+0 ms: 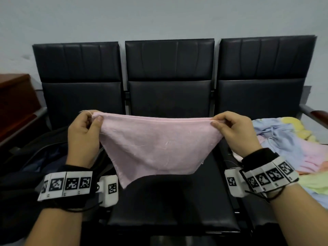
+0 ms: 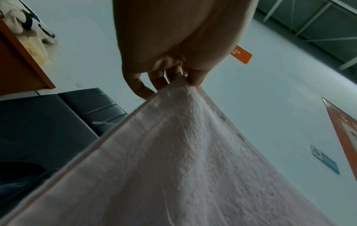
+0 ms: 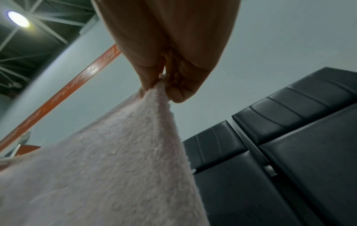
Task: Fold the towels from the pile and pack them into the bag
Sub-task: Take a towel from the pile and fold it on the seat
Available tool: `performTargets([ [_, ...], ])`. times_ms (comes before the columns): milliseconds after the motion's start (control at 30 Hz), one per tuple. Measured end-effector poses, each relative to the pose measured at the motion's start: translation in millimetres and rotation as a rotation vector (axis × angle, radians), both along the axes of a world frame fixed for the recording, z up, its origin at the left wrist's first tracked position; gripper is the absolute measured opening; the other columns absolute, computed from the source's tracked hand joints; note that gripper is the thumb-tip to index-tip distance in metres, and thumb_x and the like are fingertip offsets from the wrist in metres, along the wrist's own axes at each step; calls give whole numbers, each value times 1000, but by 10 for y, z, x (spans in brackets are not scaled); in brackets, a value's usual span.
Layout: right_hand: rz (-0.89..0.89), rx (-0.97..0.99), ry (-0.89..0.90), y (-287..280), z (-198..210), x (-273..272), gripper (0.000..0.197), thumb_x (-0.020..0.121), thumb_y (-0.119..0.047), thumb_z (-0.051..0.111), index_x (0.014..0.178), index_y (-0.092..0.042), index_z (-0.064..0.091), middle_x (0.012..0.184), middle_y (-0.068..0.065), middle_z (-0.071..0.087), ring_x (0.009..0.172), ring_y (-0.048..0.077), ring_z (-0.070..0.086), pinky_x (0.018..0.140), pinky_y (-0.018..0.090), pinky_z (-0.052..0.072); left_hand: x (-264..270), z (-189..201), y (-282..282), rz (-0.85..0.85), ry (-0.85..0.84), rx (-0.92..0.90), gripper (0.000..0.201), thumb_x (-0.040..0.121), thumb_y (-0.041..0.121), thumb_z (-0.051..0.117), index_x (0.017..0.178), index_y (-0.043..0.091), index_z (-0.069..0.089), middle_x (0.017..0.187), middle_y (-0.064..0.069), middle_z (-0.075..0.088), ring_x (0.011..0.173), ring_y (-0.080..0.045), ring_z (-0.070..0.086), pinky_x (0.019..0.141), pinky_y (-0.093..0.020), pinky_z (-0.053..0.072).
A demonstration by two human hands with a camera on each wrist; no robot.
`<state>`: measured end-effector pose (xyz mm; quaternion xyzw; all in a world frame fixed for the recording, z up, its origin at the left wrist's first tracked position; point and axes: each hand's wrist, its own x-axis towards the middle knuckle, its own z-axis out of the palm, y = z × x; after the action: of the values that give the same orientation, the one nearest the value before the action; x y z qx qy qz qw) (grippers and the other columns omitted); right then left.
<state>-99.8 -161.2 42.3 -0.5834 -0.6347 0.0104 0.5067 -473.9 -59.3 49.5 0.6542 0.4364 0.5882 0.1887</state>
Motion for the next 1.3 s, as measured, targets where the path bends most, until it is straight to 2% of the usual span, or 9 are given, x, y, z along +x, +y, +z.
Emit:
performTargets([
  [233,-52,121,85,-100,258,21,20,88,-20,72,98,-37,72,87,-34,67,80,-4,65,74,22,55,-34,168,-106,-9,-39,31,9,99,15,57,102,22,63,91,12,63,80,3,56,72,-8,45],
  [367,-62,54,142,138,232,108,21,89,-20,70,82,-40,70,79,-20,68,66,6,66,60,37,60,35,129,57,-22,-19,-24,11,99,13,57,103,21,64,93,11,63,79,6,57,71,-8,46],
  [467,-81,-28,208,439,72,192,23,89,-15,70,78,-36,69,78,-14,70,66,11,70,68,42,63,185,-30,362,-10,0,-126,9,99,10,56,101,14,64,90,11,62,76,5,56,74,-15,45],
  [633,-149,-71,178,796,-30,291,30,88,-17,70,72,-42,65,77,-22,68,77,6,65,71,12,48,424,-138,774,-15,-53,-221,9,98,11,57,101,7,65,84,3,61,73,-3,54,71,-23,44],
  [767,-133,63,194,793,185,324,16,90,-21,69,84,-36,68,86,-16,71,83,3,66,77,16,51,458,0,936,-39,-94,-173,9,99,17,57,103,21,64,91,11,63,77,10,58,69,-8,46],
  [900,-80,98,197,581,223,281,8,92,-20,67,94,-27,70,92,-15,72,88,1,67,79,12,50,367,-56,852,-97,-104,-151,11,99,20,56,103,26,65,96,11,66,87,2,61,79,-17,51],
  [1067,-32,-68,248,243,-310,169,14,93,-8,64,89,-21,65,87,-6,69,84,3,64,77,15,48,253,-527,606,-155,-110,-235,24,98,9,57,89,30,63,73,19,61,70,5,54,68,-11,44],
  [1167,3,-216,258,60,-783,136,24,92,0,62,82,-22,61,78,-10,64,73,-10,57,69,5,41,159,-929,457,-190,-87,-399,18,95,3,57,86,17,64,78,1,63,77,-12,56,71,-29,44],
  [1300,51,-439,292,-183,-1361,175,26,89,1,66,75,-20,64,71,-9,64,66,-5,54,66,15,44,47,-1398,201,-227,-40,-656,24,88,-11,55,75,8,63,74,-11,58,75,-20,52,71,-33,41],
])
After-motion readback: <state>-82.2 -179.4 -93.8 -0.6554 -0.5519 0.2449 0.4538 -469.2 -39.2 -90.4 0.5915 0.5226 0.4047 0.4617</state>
